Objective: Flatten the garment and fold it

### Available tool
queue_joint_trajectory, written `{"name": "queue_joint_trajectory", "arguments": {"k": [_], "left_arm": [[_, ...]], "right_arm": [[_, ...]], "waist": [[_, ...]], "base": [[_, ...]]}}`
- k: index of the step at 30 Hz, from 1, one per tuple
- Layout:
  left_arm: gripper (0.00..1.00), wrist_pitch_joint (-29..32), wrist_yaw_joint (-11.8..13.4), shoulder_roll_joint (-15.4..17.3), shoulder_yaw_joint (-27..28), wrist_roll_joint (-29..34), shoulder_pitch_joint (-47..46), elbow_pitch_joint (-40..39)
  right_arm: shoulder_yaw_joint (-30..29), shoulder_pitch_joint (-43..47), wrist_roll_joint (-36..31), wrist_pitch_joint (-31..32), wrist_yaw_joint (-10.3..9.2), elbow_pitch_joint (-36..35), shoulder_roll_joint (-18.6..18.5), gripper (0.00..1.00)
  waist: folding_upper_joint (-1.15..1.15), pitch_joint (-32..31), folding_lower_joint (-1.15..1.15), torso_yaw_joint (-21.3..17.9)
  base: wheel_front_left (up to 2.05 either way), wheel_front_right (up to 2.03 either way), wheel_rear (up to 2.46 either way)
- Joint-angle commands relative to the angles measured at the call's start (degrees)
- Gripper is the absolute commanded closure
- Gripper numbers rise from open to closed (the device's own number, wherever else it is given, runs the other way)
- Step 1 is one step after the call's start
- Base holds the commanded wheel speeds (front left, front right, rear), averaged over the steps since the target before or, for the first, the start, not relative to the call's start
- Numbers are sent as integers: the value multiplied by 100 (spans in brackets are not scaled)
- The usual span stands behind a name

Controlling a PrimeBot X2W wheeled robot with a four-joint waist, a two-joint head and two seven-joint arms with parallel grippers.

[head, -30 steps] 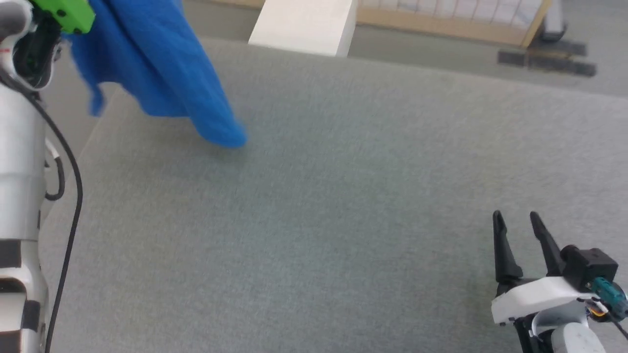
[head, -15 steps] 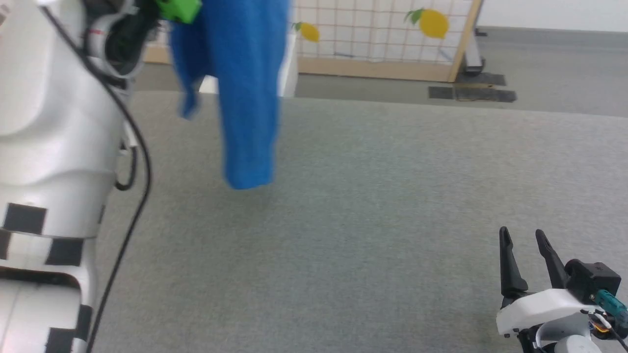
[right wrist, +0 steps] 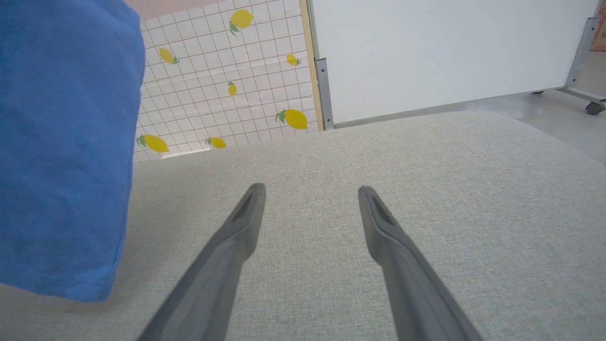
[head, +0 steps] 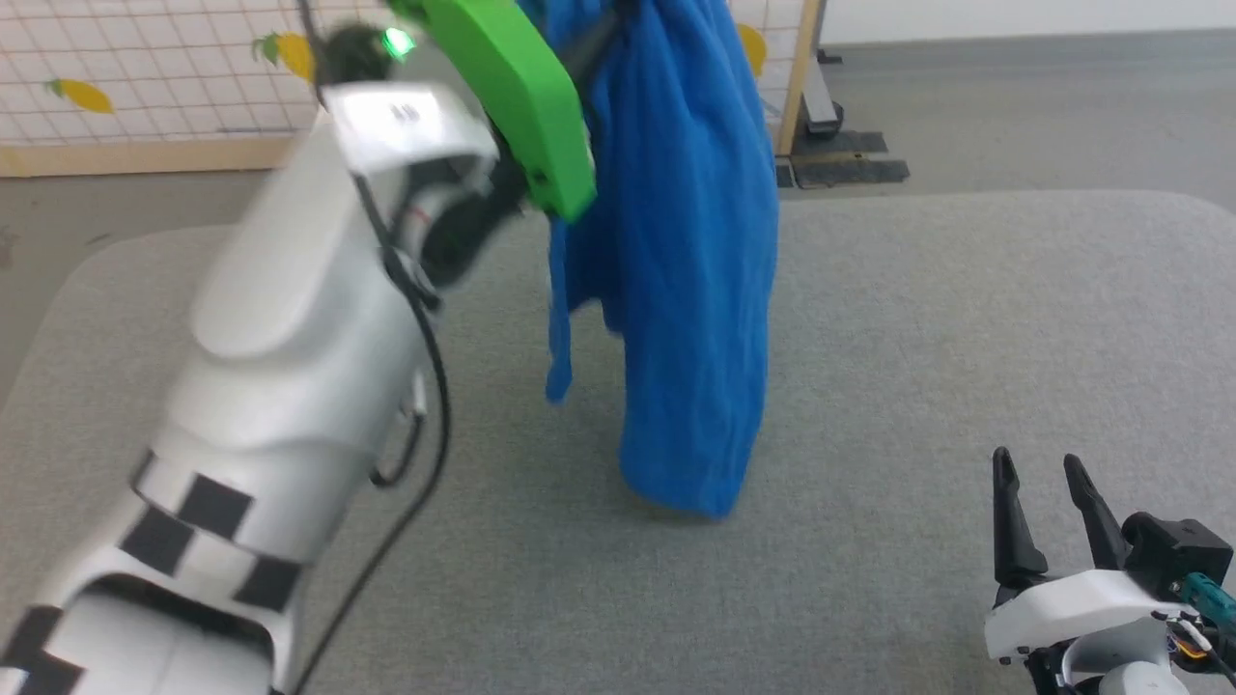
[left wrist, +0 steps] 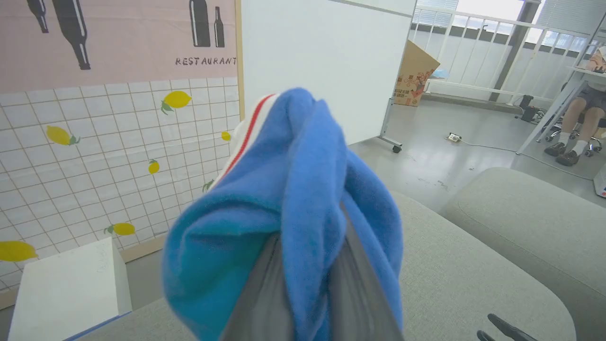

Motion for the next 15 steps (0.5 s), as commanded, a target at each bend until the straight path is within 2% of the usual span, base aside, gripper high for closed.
{"name": "queue_joint_trajectory", "arguments": {"k": [1, 8, 15], "left_arm": [[100, -63, -39, -46, -79, -59, 230, 35], [100, -29, -39, -208, -792, -158, 1141, 444], [100, 229, -39, -288, -1587, -34, 1737, 1474]], "right_arm": [[-7, 51, -9, -34, -8, -19, -4, 0], [-2, -37, -15, -34, -8, -45, -4, 0], [58, -97, -1, -34, -8, -10, -4, 0]], "waist": [[0, 148, 0, -107], [0, 380, 0, -245], [0, 483, 0, -366]], "base": [[0, 0, 0], [0, 0, 0], [0, 0, 0]]}}
